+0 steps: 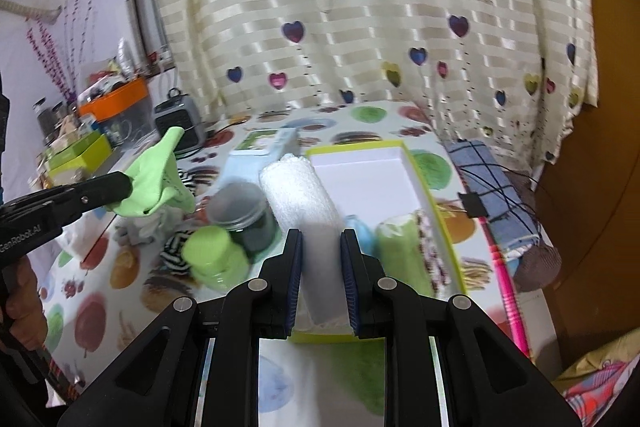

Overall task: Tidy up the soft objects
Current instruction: 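Carry the green cloth and white towel over the yellow-green box, then release the white towel with the right gripper while the left drops the green cloth into the box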

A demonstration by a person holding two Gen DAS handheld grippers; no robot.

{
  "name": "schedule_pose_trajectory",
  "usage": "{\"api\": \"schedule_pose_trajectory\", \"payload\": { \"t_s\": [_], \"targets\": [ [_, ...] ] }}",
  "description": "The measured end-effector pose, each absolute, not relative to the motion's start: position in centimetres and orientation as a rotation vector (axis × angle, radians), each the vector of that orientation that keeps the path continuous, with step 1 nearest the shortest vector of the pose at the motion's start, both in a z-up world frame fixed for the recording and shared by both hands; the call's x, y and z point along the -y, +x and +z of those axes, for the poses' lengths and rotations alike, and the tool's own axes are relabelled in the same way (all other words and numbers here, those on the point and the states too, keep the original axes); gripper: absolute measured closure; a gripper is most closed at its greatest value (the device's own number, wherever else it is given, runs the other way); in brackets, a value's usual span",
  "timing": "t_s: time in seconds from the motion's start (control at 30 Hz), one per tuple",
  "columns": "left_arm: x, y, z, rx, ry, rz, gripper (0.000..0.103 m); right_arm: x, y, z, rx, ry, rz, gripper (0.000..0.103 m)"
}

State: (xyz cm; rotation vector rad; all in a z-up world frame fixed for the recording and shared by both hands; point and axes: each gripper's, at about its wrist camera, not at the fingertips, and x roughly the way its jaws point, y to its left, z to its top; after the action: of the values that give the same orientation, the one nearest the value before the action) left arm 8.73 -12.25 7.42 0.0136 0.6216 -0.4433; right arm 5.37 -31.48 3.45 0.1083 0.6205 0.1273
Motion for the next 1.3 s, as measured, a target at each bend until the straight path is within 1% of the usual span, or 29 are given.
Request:
{"api": "schedule_pose_trajectory", "payload": {
  "t_s": [0.27, 0.67, 0.87, 0.93, 1.0, 1.3],
  "targets": [
    [15.3, 10.5, 7.3, -0.630, 0.036, -0.496, 0.100, 34.2, 7.3, 1.6, -0.664, 0.156, 0.070, 0.083],
    [19.6, 12.8, 6.8, -0.646, 0.065, -0.567, 0.100, 35.7, 9.6, -1.6, -0.741, 0.223, 0.055, 0.082],
    [21.6, 14.2, 5.8, -0.674, 0.064, -0.601, 0.100, 35.4, 9.4, -1.2, -0.720, 0.198, 0.078, 0.076],
    [22.3, 14.7, 5.6, -0.678, 0.065, -0.614, 0.100, 35.4, 9.2, -1.1, -0.707, 0.193, 0.088, 0.068],
    [22.9, 15.0, 5.3, -0.678, 0.065, -0.626, 0.100, 35.5, 8.9, -0.8, -0.690, 0.195, 0.087, 0.063],
    [24.4, 18.2, 1.7, -0.781, 0.042, -0.628, 0.100, 36.8, 8.7, -0.7, -0.676, 0.212, 0.057, 0.063]
  ]
}}
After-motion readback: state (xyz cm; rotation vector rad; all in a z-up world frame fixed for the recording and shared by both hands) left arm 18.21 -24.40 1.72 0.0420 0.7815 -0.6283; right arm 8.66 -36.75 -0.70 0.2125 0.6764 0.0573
